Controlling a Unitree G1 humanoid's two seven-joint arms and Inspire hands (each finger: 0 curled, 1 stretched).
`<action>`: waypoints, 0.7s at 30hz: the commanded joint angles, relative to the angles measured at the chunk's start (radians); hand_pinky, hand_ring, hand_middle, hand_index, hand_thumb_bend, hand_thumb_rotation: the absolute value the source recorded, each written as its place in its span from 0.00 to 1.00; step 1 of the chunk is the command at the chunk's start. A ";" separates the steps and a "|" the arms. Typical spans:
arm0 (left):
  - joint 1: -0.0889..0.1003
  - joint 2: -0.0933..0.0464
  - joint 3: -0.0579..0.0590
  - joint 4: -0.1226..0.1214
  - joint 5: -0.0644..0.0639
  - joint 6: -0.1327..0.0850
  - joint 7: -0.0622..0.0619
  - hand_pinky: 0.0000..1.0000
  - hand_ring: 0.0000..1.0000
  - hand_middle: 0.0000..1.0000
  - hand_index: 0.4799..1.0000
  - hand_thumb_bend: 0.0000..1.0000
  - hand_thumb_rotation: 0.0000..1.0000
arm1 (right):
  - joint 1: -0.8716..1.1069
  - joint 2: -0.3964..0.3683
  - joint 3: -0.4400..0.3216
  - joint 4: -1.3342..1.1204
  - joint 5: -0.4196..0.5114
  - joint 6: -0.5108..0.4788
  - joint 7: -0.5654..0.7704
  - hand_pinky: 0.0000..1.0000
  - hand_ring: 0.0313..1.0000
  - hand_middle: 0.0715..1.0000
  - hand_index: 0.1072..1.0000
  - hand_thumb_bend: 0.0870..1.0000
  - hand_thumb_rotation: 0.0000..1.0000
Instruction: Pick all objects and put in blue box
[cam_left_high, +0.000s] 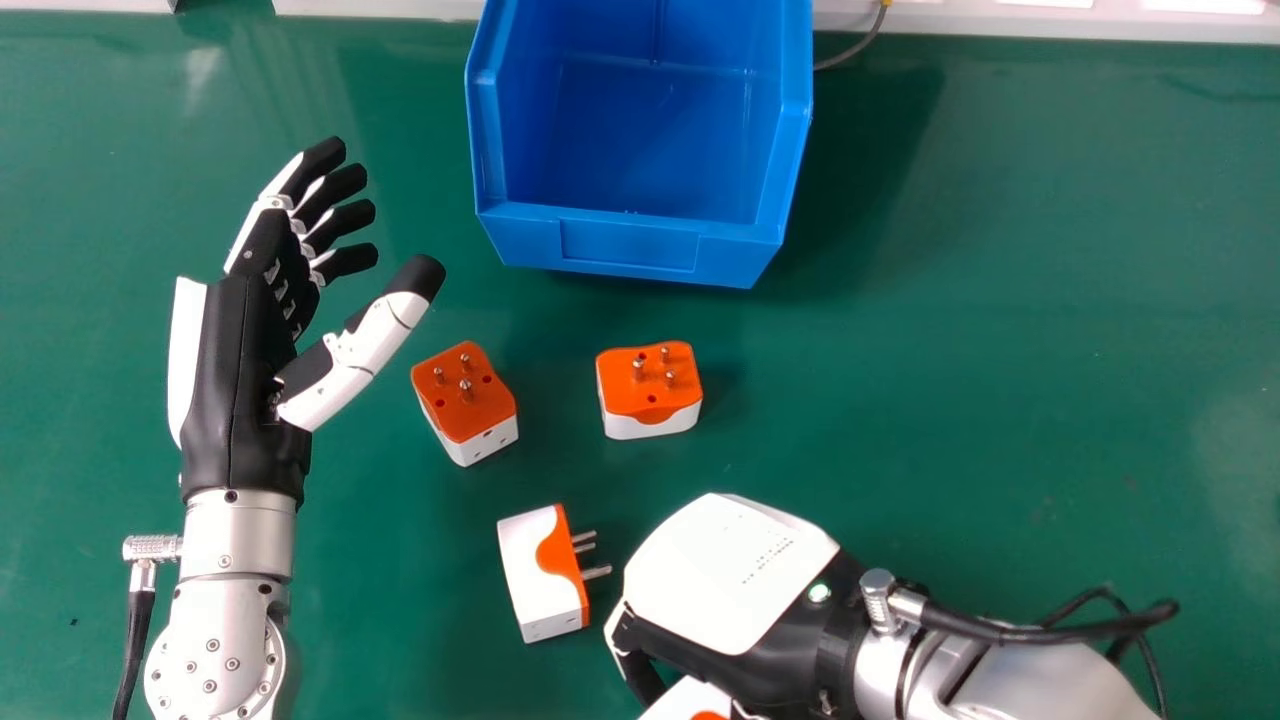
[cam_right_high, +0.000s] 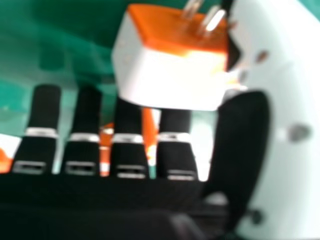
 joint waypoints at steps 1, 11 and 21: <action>0.005 0.004 0.001 -0.030 -0.007 -0.001 0.000 0.75 0.81 0.85 0.71 0.76 0.39 | 0.014 -0.005 0.012 0.026 0.009 -0.017 -0.018 0.56 0.65 0.64 0.46 0.48 0.10; 0.013 0.005 0.002 -0.049 -0.008 0.012 -0.003 0.75 0.81 0.84 0.70 0.76 0.39 | 0.016 -0.006 0.013 0.030 0.014 -0.029 -0.048 0.47 0.55 0.54 0.46 0.48 0.06; 0.011 0.004 0.002 -0.049 -0.003 0.015 0.003 0.75 0.81 0.84 0.70 0.76 0.39 | 0.024 -0.009 0.002 0.036 0.019 -0.049 -0.099 0.39 0.47 0.46 0.46 0.48 0.03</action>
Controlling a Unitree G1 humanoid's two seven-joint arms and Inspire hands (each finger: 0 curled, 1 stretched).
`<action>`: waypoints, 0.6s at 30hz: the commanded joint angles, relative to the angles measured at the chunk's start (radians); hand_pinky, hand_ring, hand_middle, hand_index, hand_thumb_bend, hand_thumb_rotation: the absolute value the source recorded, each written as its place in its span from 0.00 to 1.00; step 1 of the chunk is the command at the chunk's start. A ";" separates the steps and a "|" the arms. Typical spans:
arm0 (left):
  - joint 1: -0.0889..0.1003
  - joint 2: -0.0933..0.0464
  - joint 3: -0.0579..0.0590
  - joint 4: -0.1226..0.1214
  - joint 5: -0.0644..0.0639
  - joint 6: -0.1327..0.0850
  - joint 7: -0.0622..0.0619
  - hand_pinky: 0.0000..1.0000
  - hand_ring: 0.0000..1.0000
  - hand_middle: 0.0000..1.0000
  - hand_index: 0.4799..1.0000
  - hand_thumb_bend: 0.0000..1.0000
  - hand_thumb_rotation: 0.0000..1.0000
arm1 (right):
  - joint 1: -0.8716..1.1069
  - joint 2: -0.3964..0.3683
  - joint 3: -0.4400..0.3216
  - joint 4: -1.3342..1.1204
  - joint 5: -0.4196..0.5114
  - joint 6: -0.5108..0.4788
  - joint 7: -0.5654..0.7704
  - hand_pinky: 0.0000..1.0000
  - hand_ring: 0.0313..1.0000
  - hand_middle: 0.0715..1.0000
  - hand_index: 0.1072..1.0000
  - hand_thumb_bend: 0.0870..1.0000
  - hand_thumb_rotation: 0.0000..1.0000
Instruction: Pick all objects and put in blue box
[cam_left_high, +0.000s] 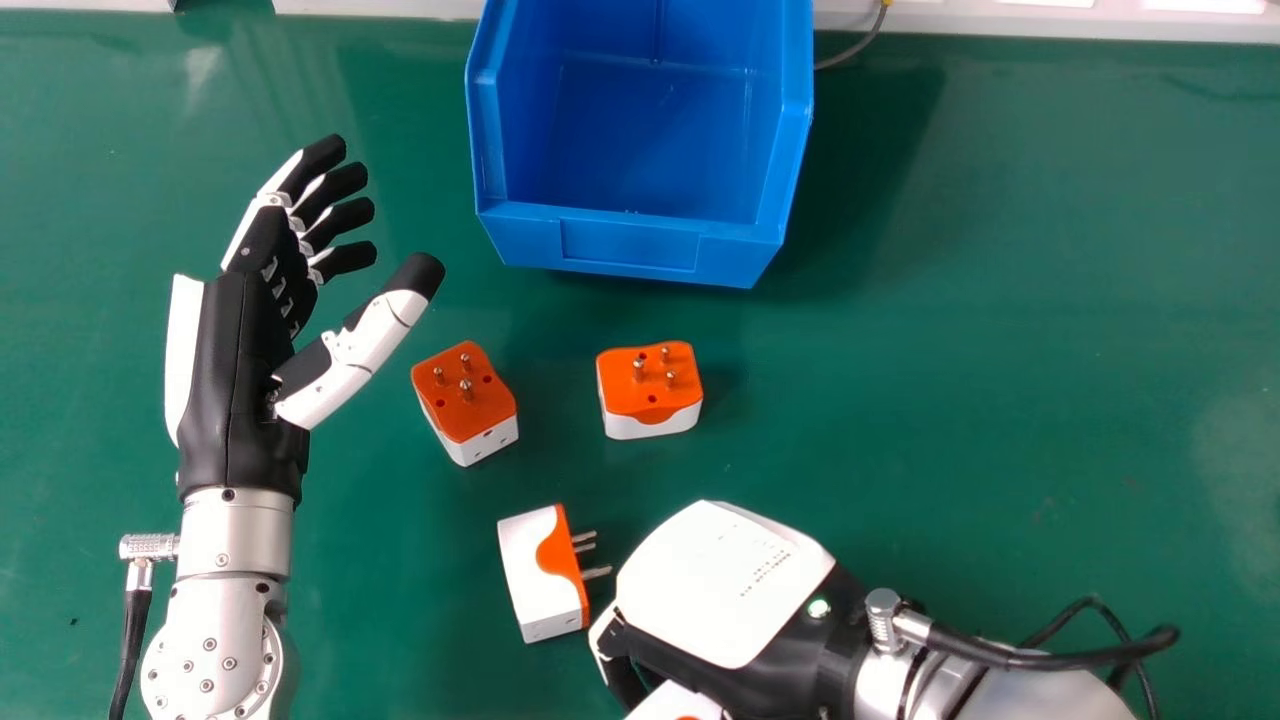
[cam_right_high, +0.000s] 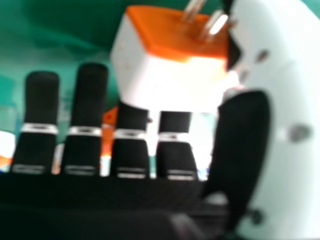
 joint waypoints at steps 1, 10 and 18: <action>0.002 0.005 0.002 -0.021 -0.001 -0.006 0.006 0.75 0.81 0.84 0.70 0.76 0.39 | 0.006 -0.008 -0.001 0.001 0.013 -0.009 -0.003 0.39 0.47 0.46 0.46 0.48 0.03; -0.001 0.007 0.003 -0.014 0.004 -0.007 0.012 0.75 0.80 0.84 0.69 0.77 0.39 | 0.011 -0.015 -0.018 0.006 0.038 -0.025 -0.046 0.36 0.43 0.42 0.46 0.48 0.02; -0.003 0.008 0.002 -0.012 -0.001 -0.008 0.010 0.75 0.80 0.83 0.69 0.77 0.39 | 0.012 -0.020 -0.042 0.002 0.069 -0.038 -0.070 0.33 0.40 0.40 0.45 0.48 0.01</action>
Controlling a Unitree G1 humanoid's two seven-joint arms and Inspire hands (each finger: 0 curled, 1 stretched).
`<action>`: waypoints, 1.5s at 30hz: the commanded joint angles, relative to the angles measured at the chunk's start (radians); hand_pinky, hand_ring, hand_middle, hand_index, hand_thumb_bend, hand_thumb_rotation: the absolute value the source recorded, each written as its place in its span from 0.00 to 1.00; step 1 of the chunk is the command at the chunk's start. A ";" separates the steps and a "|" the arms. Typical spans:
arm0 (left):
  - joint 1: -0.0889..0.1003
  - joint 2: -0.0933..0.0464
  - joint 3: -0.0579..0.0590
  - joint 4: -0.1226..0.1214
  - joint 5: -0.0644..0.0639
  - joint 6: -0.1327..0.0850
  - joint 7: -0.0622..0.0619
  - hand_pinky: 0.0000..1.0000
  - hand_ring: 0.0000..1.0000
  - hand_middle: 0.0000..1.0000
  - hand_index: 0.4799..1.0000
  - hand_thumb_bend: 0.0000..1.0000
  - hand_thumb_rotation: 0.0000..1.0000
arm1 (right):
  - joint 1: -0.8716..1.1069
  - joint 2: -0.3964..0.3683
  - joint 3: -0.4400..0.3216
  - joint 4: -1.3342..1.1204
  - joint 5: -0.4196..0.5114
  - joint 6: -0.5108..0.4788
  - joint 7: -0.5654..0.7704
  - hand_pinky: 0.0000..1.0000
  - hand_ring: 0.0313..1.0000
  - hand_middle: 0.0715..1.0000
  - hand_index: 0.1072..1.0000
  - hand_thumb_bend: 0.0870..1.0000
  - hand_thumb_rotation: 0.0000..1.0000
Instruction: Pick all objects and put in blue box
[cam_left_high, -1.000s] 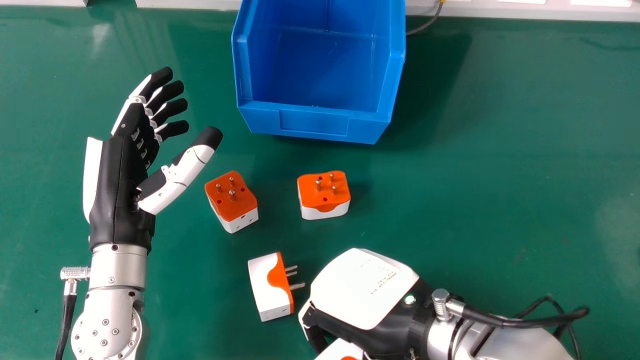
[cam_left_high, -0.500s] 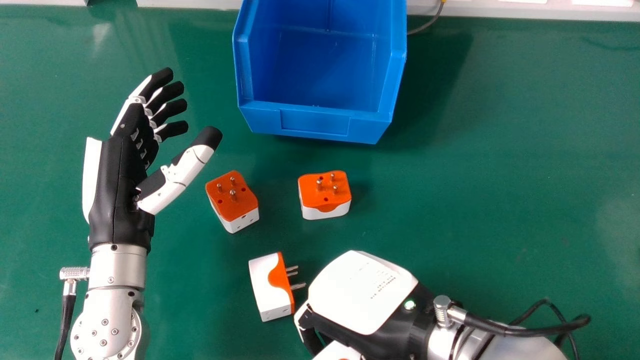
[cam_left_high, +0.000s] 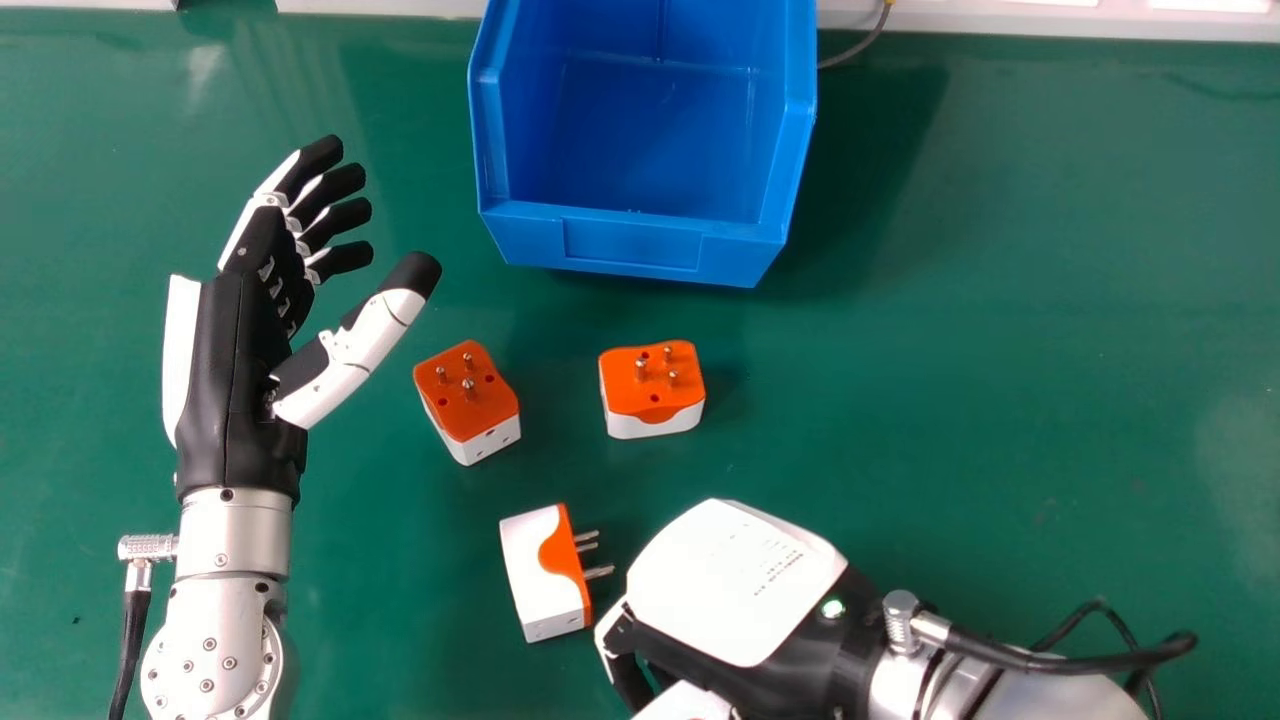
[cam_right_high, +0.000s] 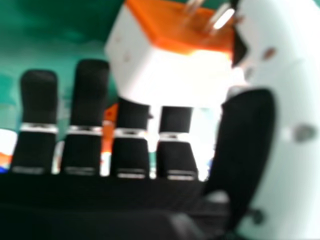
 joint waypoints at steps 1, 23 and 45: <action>-0.003 0.008 0.002 -0.012 0.000 -0.009 0.003 0.75 0.80 0.83 0.69 0.77 0.39 | 0.004 -0.002 -0.020 -0.007 0.019 -0.016 -0.036 0.33 0.40 0.40 0.45 0.48 0.01; -0.005 0.006 0.001 -0.002 -0.006 -0.017 -0.004 0.75 0.80 0.83 0.69 0.77 0.39 | 0.015 -0.003 -0.057 0.027 0.067 -0.058 -0.143 0.30 0.37 0.38 0.45 0.48 0.00; -0.006 0.003 0.004 -0.002 -0.008 -0.009 -0.005 0.75 0.80 0.84 0.70 0.77 0.39 | 0.053 0.033 -0.180 0.099 0.108 -0.163 -0.509 0.31 0.38 0.40 0.45 0.48 0.00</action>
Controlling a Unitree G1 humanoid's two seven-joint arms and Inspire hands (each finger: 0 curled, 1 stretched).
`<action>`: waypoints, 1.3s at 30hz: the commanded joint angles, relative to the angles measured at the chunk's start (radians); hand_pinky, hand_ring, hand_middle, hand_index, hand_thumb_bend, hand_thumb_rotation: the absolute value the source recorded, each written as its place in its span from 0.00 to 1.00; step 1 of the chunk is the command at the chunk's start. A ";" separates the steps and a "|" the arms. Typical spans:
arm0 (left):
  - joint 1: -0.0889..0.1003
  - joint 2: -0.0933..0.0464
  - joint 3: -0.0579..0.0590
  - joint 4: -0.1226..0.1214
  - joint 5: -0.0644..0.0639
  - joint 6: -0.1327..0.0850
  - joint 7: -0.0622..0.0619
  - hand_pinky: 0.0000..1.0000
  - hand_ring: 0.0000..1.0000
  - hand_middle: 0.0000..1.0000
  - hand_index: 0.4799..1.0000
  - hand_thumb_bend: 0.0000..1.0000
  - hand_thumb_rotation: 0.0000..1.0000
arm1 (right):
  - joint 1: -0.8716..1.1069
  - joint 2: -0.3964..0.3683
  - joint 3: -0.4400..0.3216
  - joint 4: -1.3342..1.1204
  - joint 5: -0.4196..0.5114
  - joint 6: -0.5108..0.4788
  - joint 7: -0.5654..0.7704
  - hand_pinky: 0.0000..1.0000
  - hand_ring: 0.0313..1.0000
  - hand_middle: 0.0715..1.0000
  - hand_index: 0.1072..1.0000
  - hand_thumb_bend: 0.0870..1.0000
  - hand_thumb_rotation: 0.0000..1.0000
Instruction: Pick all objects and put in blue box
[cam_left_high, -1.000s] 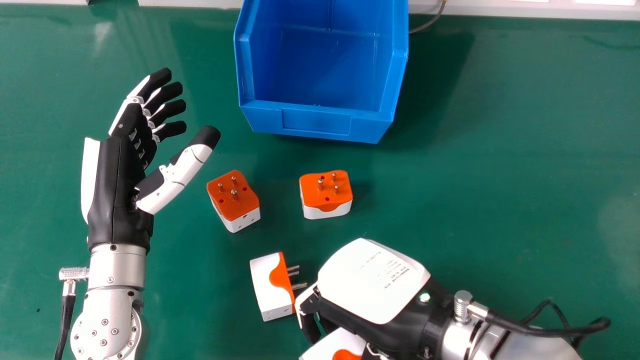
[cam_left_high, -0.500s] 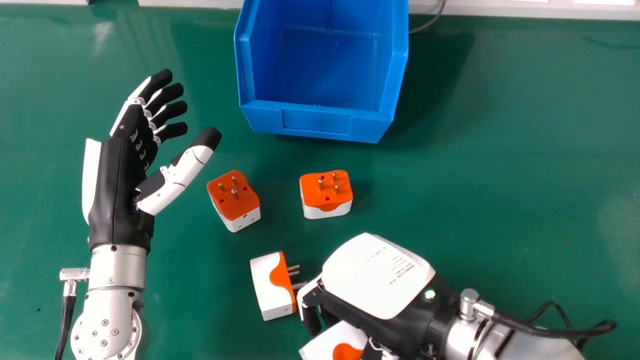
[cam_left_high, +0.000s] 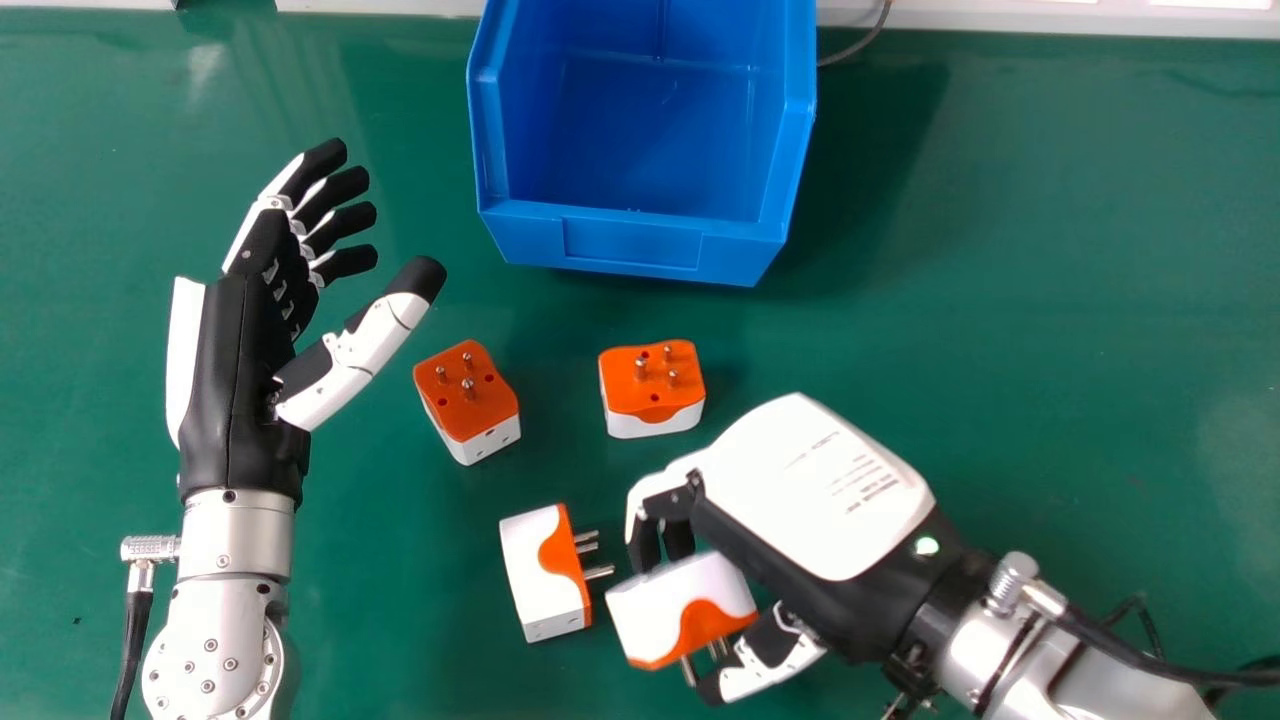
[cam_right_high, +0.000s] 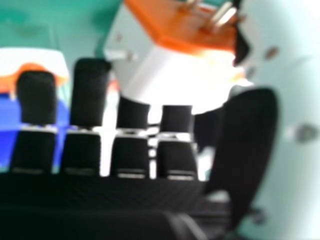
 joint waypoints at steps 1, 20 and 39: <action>-0.006 0.005 0.004 -0.006 -0.005 -0.011 0.005 0.75 0.80 0.84 0.70 0.77 0.39 | 0.011 0.026 -0.024 0.005 0.011 -0.037 -0.116 0.31 0.38 0.40 0.45 0.48 0.00; -0.014 0.010 0.003 0.016 0.004 -0.029 0.008 0.75 0.80 0.84 0.69 0.77 0.39 | 0.006 0.084 -0.025 0.100 -0.071 -0.110 -0.496 0.34 0.39 0.42 0.44 0.47 0.00; -0.011 -0.002 -0.009 0.008 0.027 -0.038 0.027 0.75 0.80 0.84 0.70 0.77 0.39 | -0.061 0.084 -0.011 0.242 -0.158 -0.225 -0.880 0.32 0.41 0.45 0.47 0.46 0.00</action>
